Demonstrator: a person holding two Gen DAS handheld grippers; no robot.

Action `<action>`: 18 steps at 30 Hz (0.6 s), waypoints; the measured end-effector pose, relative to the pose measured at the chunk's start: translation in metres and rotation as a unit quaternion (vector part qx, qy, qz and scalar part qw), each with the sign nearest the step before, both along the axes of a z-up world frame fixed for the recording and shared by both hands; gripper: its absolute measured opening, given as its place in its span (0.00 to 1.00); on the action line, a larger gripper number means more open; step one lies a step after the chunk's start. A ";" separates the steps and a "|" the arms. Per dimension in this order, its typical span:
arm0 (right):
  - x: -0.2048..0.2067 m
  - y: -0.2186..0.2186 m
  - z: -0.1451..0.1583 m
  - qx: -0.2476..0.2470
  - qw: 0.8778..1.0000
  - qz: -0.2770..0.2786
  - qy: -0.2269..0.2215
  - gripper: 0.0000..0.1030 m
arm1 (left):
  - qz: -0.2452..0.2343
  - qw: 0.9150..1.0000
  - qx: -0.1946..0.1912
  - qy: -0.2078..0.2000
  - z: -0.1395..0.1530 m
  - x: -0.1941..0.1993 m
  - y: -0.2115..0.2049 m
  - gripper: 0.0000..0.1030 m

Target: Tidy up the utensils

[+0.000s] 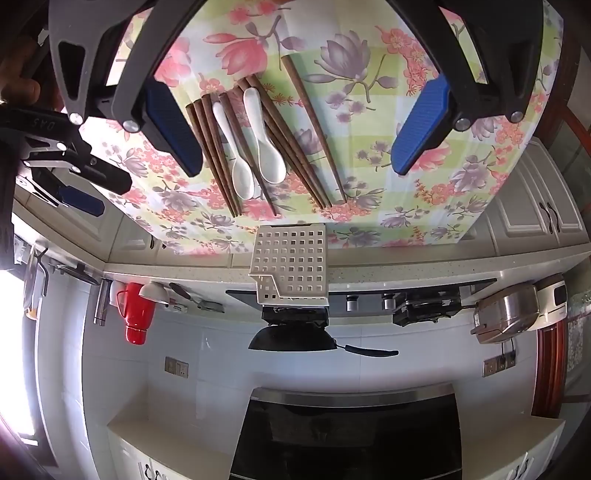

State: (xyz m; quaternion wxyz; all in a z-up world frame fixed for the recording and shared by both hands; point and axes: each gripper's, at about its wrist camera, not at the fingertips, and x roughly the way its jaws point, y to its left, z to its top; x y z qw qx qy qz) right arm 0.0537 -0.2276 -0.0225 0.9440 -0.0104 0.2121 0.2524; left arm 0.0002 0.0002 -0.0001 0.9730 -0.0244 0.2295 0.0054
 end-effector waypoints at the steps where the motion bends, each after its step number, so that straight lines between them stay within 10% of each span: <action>1: 0.000 -0.001 0.000 0.001 1.000 0.000 0.000 0.82 | 0.000 1.000 0.001 0.000 0.000 0.000 0.000 0.95; 18: 0.000 0.000 0.000 0.001 1.000 0.000 0.000 0.82 | 0.000 1.000 0.003 0.000 0.000 0.000 -0.001 0.95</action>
